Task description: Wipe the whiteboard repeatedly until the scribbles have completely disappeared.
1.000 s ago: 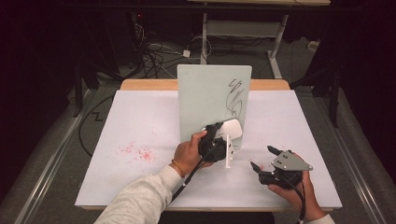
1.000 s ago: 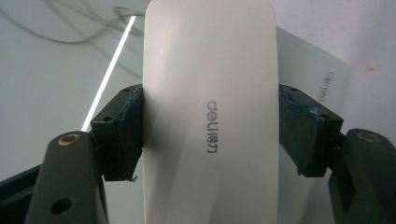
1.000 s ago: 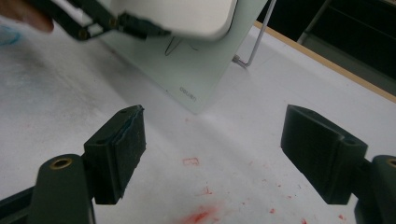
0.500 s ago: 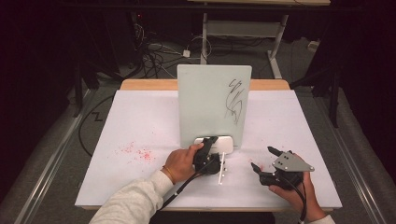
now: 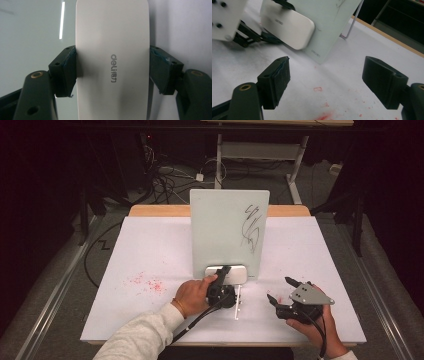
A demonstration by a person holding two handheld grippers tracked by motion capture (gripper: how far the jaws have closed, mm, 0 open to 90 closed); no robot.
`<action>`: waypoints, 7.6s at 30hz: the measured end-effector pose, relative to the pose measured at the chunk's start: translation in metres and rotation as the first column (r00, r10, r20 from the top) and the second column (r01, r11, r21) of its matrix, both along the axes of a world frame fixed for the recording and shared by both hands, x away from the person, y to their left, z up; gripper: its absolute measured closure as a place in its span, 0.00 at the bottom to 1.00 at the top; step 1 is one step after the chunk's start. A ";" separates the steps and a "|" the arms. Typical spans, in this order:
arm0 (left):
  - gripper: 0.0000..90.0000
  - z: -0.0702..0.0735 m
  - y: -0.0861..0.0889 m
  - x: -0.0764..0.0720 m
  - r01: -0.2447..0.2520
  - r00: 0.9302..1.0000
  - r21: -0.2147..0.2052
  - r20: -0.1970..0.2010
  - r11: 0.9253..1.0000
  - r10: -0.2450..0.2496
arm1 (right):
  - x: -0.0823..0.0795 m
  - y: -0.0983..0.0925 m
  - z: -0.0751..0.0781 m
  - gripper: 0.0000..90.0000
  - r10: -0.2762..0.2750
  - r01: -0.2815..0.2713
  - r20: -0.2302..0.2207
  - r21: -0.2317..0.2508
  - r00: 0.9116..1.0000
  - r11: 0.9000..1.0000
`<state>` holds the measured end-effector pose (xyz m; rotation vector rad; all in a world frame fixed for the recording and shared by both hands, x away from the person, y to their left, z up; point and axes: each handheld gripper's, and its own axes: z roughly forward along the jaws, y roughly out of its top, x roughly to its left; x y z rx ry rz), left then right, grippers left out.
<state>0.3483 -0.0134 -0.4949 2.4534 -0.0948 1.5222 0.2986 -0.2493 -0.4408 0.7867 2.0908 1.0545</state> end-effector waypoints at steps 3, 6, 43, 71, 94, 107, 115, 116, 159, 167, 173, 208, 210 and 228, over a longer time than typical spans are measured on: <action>0.32 0.000 -0.015 0.001 0.007 1.000 -0.018 0.012 1.000 -0.006 | -0.002 0.000 0.004 0.25 0.002 -0.002 0.022 0.007 1.000 1.000; 0.32 0.001 -0.026 0.002 0.006 1.000 -0.026 0.022 1.000 -0.005 | -0.002 -0.005 0.006 0.25 -0.019 0.018 0.032 0.027 0.999 0.999; 0.32 0.018 0.004 0.007 -0.063 0.998 -0.071 -0.028 0.995 0.061 | 0.001 -0.009 0.002 0.25 -0.034 0.034 0.020 0.011 0.999 0.999; 0.32 0.032 -0.037 0.014 -0.075 0.997 -0.108 -0.008 0.991 0.075 | 0.002 -0.012 0.003 0.25 -0.039 0.038 0.028 0.025 0.999 0.999; 0.32 0.112 -0.014 0.046 -0.138 0.990 -0.363 -0.041 0.921 0.132 | 0.001 -0.013 0.004 0.25 -0.032 0.032 0.029 0.026 0.999 0.999; 0.32 0.081 -0.045 0.034 -0.102 0.994 -0.275 -0.002 0.956 0.105 | 0.002 -0.013 0.003 0.25 -0.037 0.036 0.022 0.030 0.999 0.999; 0.32 0.113 -0.042 0.046 -0.110 0.994 -0.321 -0.011 0.941 0.112 | 0.002 -0.015 0.003 0.25 -0.047 0.046 0.025 0.035 0.999 0.998; 0.32 0.121 -0.039 0.049 -0.116 0.993 -0.343 -0.027 0.932 0.113 | 0.002 -0.015 0.003 0.25 -0.047 0.046 0.025 0.035 0.999 0.998; 0.32 0.123 -0.036 0.051 -0.157 0.988 -0.436 -0.066 0.886 0.143 | 0.003 -0.016 0.001 0.25 -0.044 0.043 0.022 0.024 0.999 0.999; 0.32 0.152 -0.039 0.063 -0.162 0.986 -0.447 -0.038 0.880 0.162 | 0.001 -0.014 0.002 0.25 -0.043 0.042 0.037 0.024 0.998 0.999; 0.32 0.168 -0.029 0.069 -0.168 0.985 -0.484 -0.040 0.859 0.170 | 0.001 -0.014 0.002 0.26 -0.041 0.039 0.045 0.027 0.998 0.999; 0.32 0.081 -0.063 0.036 -0.133 0.991 -0.372 -0.048 0.919 0.124 | 0.001 -0.009 -0.001 0.26 -0.011 0.011 0.018 0.003 1.000 1.000; 0.32 0.090 -0.063 0.039 -0.135 0.991 -0.390 -0.057 0.911 0.123 | 0.000 -0.008 -0.001 0.26 -0.009 0.009 0.012 0.004 1.000 1.000; 0.32 0.157 0.014 0.065 -0.232 0.971 -0.580 -0.088 0.781 0.224 | 0.001 -0.006 -0.003 0.26 -0.006 0.006 0.014 -0.011 1.000 1.000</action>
